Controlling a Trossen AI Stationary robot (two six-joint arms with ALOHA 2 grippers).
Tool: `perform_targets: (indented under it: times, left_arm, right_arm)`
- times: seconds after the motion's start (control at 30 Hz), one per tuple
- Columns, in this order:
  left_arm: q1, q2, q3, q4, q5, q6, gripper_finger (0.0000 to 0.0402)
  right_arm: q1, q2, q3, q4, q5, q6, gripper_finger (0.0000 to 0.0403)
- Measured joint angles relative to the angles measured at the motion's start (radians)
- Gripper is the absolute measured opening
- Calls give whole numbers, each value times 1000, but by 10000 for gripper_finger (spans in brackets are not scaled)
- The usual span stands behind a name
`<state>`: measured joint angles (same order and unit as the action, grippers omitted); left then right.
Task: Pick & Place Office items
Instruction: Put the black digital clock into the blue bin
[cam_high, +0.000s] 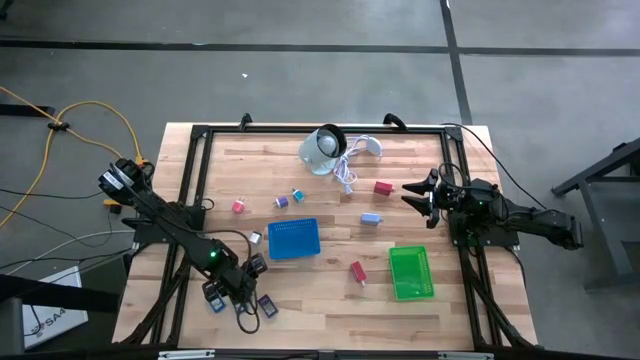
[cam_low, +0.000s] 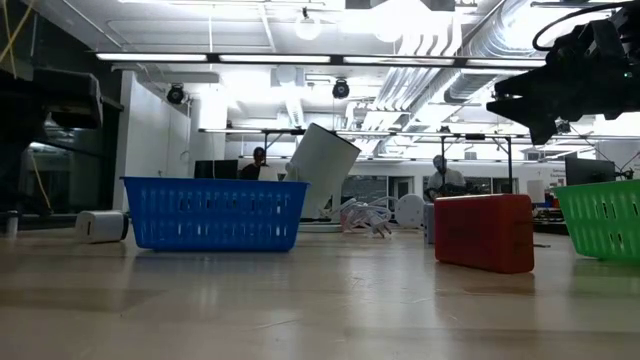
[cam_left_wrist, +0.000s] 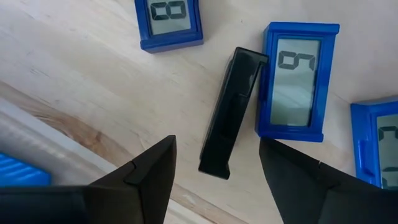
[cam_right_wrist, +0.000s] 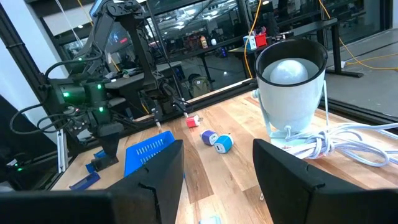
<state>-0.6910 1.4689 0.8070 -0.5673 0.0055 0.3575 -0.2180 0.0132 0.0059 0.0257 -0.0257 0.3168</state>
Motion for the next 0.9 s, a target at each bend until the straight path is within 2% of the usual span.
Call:
perform_targets:
  times: [0.9]
  left_arm:
    - [2,-1,0,0,3,13,124]
  right_arm:
    - [0,0,0,0,0,0,179]
